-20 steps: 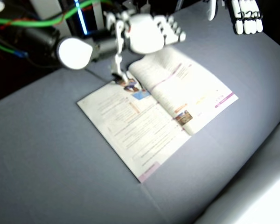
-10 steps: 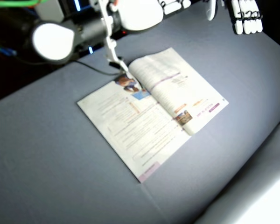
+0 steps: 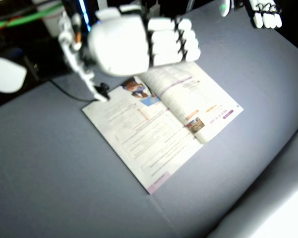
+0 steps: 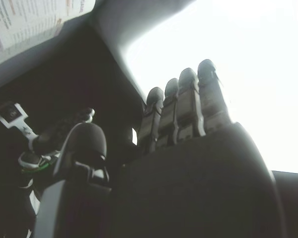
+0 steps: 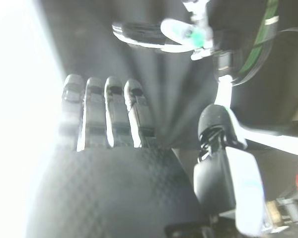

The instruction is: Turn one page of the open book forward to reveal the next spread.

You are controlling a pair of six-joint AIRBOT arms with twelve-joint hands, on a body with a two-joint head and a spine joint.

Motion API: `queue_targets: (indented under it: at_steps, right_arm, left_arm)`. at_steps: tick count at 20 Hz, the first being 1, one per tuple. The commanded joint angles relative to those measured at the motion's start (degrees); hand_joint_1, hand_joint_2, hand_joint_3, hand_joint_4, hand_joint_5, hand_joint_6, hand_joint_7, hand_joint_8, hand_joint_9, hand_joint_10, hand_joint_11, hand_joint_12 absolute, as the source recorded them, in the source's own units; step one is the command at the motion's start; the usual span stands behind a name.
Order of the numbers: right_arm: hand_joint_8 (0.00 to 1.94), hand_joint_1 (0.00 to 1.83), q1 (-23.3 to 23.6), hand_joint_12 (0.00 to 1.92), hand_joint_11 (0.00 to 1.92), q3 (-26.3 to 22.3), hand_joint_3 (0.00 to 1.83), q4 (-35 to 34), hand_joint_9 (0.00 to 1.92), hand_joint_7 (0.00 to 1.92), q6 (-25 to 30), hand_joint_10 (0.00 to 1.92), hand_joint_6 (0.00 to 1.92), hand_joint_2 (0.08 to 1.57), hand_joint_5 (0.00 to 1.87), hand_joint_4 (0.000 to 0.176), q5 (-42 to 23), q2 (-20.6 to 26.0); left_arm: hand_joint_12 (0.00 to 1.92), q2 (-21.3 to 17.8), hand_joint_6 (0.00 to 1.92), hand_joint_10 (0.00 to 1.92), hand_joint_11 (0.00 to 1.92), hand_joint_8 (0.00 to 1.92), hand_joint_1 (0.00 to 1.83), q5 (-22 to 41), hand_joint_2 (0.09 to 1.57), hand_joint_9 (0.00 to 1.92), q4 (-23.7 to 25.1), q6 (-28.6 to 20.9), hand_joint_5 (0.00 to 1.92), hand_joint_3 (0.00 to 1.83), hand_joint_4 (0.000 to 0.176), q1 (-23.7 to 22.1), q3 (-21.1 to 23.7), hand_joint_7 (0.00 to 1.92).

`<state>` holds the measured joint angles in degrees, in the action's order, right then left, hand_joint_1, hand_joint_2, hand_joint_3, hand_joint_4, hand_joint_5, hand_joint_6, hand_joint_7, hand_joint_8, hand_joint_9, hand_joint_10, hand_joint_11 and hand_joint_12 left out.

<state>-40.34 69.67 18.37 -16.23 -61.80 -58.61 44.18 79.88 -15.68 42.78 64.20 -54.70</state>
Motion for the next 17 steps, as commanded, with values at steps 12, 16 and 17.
queue_targets:
  at_steps: [12,16,17]
  right_arm:
    - [0.00,0.04,-11.5,0.05,0.06,-4.1,0.01,-22.7,0.07,0.10,-6.0,0.00,0.00,1.34,0.12,0.000,-25.7,5.7]
    - [0.02,0.52,-13.4,0.00,0.01,-5.2,0.01,-24.8,0.04,0.09,-6.0,0.01,0.01,1.49,0.15,0.000,-33.1,5.2]
    - [0.02,0.52,-13.7,0.00,0.01,-5.5,0.01,-24.8,0.04,0.09,-6.0,0.01,0.01,1.49,0.15,0.000,-35.3,5.1]
  left_arm:
    - [0.00,3.0,0.00,0.00,0.00,0.00,0.00,14.6,1.44,0.00,2.4,-3.4,0.06,0.00,0.000,-2.1,0.3,0.00]
    - [0.00,3.6,0.00,0.00,0.00,0.00,0.00,16.6,1.36,0.00,2.8,-4.2,0.03,0.00,0.000,-2.8,-0.1,0.02]
    - [0.00,3.6,0.00,0.00,0.00,0.00,0.00,17.4,1.36,0.00,2.9,-4.7,0.03,0.00,0.000,-3.0,-0.3,0.02]
